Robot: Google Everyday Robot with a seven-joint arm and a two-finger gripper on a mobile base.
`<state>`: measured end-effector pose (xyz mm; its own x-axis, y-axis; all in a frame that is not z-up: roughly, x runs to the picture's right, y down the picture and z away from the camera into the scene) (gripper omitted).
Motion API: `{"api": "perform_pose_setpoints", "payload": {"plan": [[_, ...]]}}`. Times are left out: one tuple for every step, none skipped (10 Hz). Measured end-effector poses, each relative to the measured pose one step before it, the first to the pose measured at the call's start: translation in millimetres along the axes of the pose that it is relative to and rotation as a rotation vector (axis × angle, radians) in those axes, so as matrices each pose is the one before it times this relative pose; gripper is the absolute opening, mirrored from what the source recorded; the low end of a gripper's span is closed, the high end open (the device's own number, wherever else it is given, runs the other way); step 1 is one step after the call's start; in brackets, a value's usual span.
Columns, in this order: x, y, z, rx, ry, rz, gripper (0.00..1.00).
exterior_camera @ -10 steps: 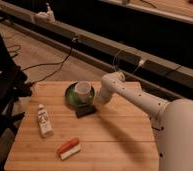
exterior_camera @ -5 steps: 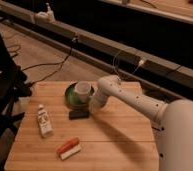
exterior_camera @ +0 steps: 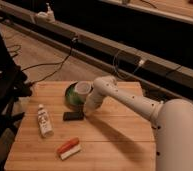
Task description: Push the eraser across the table
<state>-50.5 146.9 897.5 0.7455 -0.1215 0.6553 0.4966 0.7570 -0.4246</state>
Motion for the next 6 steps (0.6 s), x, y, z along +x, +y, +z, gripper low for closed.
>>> {"api": "perform_pose_setpoints", "payload": {"plan": [[-7.01,-2.94,2.88,-0.00204,-0.01682,-0.01187,0.00],[-11.78,-4.39,4.79,-0.00010,-0.03284,-0.01515,0.00],[-9.01,-2.46,3.80,-0.00245,-0.02460,-0.01244,0.00],[-15.72,-2.69,6.67,-0.01085,-0.03924,-0.02526,0.00],[-11.75,-2.02,5.06,-0.00891,-0.02759,-0.02174,0.00],[-16.27,-3.41,6.20,-0.01199,-0.03492,-0.03403,0.00]]}}
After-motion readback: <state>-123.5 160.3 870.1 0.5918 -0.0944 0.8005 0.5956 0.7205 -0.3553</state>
